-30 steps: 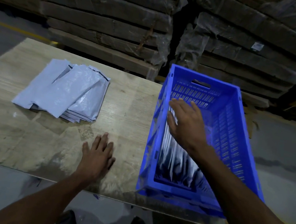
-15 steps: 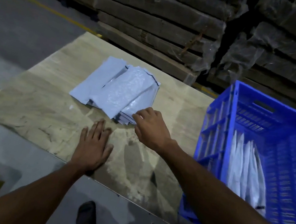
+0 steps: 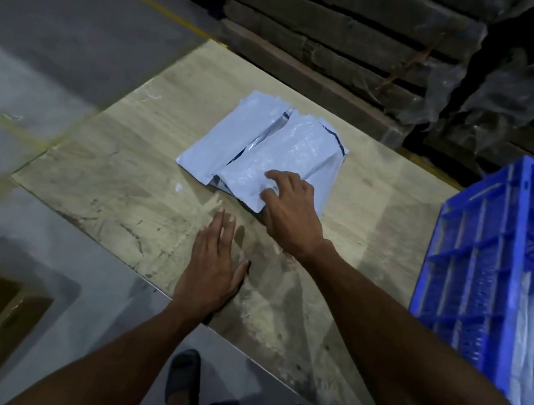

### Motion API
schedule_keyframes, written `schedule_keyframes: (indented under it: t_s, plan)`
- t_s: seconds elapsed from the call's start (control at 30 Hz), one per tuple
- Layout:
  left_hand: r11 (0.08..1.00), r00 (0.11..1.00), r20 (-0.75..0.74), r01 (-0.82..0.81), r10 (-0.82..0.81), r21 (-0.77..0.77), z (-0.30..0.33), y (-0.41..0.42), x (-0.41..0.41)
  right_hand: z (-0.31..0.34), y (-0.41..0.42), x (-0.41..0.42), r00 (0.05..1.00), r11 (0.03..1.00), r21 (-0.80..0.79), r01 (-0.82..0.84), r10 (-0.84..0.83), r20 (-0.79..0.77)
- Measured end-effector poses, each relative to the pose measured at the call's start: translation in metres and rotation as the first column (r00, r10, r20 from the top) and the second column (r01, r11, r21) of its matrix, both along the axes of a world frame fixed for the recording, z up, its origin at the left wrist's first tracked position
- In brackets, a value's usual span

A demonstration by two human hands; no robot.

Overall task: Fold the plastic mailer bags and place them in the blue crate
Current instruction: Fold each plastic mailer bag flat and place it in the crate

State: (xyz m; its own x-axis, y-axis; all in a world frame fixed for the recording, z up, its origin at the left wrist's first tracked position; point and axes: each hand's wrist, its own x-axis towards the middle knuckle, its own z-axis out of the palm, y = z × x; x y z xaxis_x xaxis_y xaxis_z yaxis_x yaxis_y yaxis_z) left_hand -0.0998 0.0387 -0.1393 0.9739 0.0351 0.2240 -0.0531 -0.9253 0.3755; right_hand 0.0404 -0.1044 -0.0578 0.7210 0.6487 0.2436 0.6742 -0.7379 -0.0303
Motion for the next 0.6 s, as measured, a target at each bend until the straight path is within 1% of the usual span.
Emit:
schedule_keyframes:
  t_s: [0.07, 0.13, 0.23, 0.3, 0.4, 0.47, 0.53, 0.6]
  plan:
    - [0.993, 0.995, 0.093, -0.007, 0.018, -0.116, 0.000, 0.001, 0.000, 0.000, -0.004, -0.010, 0.997, 0.999, 0.013, -0.039, 0.038, 0.063]
    - [0.976, 0.990, 0.139, 0.015, 0.016, -0.218, -0.001, 0.003, -0.001, -0.004, -0.007, -0.030, 0.985, 0.990, 0.037, -0.136, 0.130, 0.117]
    - [0.924, 0.992, 0.127, 0.074, -0.028, -0.375, -0.004, 0.007, -0.002, -0.015, -0.010, -0.067, 0.970, 0.973, 0.066, -0.221, 0.212, 0.122]
    - [0.902, 0.992, 0.106, 0.110, -0.072, -0.417, -0.006, 0.012, 0.000, -0.020, -0.012, -0.088, 0.974, 0.973, 0.081, -0.215, 0.208, 0.084]
    - [0.908, 0.990, 0.067, 0.144, -0.127, -0.393, -0.009, 0.017, 0.000, -0.025, -0.024, -0.104, 0.992, 0.990, 0.068, -0.127, 0.126, 0.027]
    - [0.924, 0.984, 0.063, 0.181, -0.170, -0.336, -0.011, 0.019, -0.001, -0.029, -0.041, -0.101, 0.998, 0.998, 0.032, -0.063, 0.063, 0.013]
    - [0.940, 0.970, 0.037, 0.242, -0.240, -0.239, -0.013, 0.023, 0.000, -0.037, -0.066, -0.094, 1.000, 1.000, -0.012, -0.003, 0.003, 0.015]
    - [0.941, 0.945, -0.013, 0.322, -0.325, -0.104, -0.015, 0.028, 0.002, -0.043, -0.091, -0.090, 1.000, 0.998, -0.057, 0.013, -0.012, 0.024]
